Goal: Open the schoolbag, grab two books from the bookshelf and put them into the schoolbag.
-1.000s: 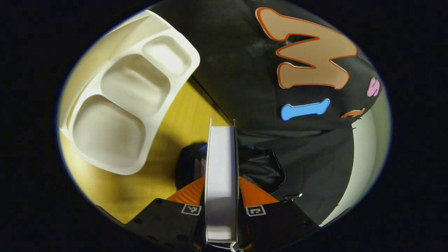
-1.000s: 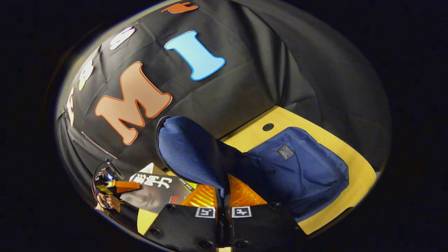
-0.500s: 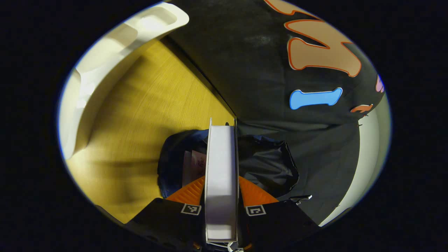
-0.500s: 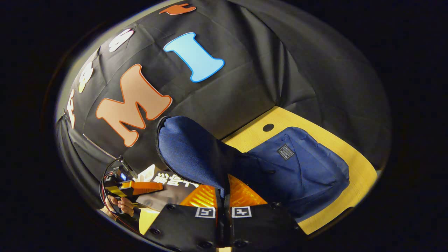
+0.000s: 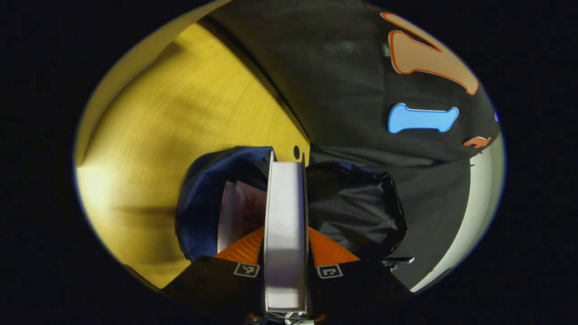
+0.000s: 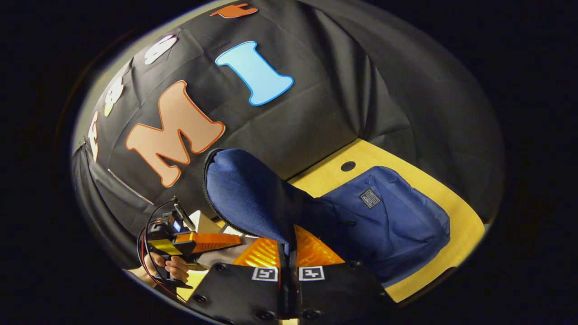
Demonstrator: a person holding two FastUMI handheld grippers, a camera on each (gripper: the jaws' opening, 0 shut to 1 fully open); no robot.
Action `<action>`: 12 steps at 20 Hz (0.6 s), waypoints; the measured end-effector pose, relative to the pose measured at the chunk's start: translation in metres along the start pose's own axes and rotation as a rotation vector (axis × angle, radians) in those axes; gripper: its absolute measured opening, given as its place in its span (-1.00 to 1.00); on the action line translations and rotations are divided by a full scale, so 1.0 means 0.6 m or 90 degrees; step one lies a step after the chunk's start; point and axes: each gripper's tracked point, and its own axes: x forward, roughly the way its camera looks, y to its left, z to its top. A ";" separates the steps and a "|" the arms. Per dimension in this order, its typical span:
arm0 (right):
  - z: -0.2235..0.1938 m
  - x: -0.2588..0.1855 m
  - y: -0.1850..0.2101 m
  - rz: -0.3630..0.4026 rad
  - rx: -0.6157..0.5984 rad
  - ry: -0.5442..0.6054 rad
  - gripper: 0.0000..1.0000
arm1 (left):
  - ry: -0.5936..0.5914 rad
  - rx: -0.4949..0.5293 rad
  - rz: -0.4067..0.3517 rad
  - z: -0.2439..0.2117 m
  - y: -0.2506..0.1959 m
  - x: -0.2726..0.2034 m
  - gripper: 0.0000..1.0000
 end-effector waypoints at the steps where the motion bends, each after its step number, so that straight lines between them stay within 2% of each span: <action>1: 0.001 0.000 0.000 0.001 0.000 0.000 -0.94 | -0.003 -0.002 -0.001 -0.003 -0.002 0.004 -0.33; 7: 0.000 -0.001 0.004 0.014 0.000 0.001 -0.94 | -0.041 -0.037 -0.017 -0.016 -0.004 0.040 -0.37; 12: -0.006 0.002 0.007 0.021 -0.005 0.008 -0.96 | -0.067 -0.094 -0.043 -0.030 0.007 0.065 -0.37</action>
